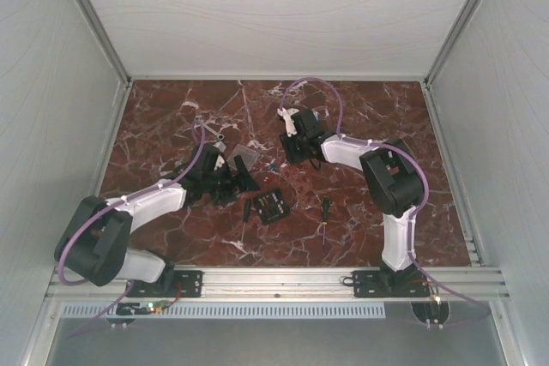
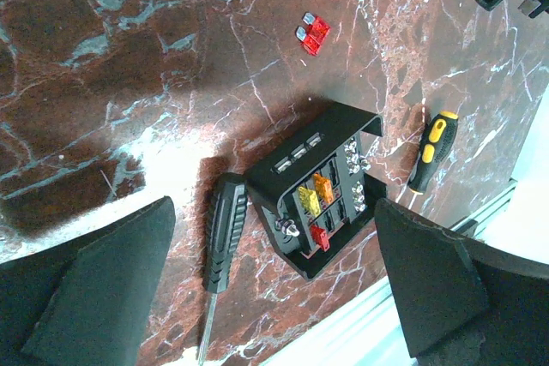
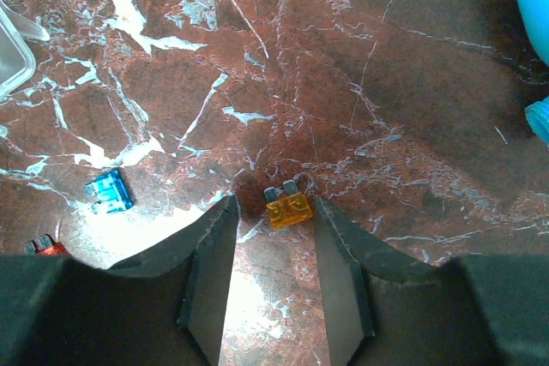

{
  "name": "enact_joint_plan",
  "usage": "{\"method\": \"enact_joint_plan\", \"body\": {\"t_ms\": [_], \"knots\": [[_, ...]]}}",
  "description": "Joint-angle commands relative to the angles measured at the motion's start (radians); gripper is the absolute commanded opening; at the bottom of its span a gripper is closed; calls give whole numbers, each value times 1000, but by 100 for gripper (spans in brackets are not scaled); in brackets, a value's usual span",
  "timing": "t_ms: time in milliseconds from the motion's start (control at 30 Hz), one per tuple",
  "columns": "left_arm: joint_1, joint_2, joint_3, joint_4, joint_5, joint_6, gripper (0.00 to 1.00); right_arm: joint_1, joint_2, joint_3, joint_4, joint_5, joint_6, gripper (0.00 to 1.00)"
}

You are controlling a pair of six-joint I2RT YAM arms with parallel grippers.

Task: Snap on the fuse box
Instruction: Pick up the fuse from the center of the board.

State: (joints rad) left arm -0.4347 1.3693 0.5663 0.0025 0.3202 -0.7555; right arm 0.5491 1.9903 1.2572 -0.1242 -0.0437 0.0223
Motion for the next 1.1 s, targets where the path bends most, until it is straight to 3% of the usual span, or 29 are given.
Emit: {"method": "enact_joint_plan", "body": {"t_ms": [0, 700, 1067], "knots": [[4, -25, 2, 39, 14, 1, 99, 24, -12, -43, -33, 26, -14, 37], [4, -22, -9, 88, 52, -25, 98, 53, -38, -94, -14, 110, -22, 20], [4, -42, -13, 116, 70, -43, 97, 89, -128, -181, -49, 88, 13, 20]]}}
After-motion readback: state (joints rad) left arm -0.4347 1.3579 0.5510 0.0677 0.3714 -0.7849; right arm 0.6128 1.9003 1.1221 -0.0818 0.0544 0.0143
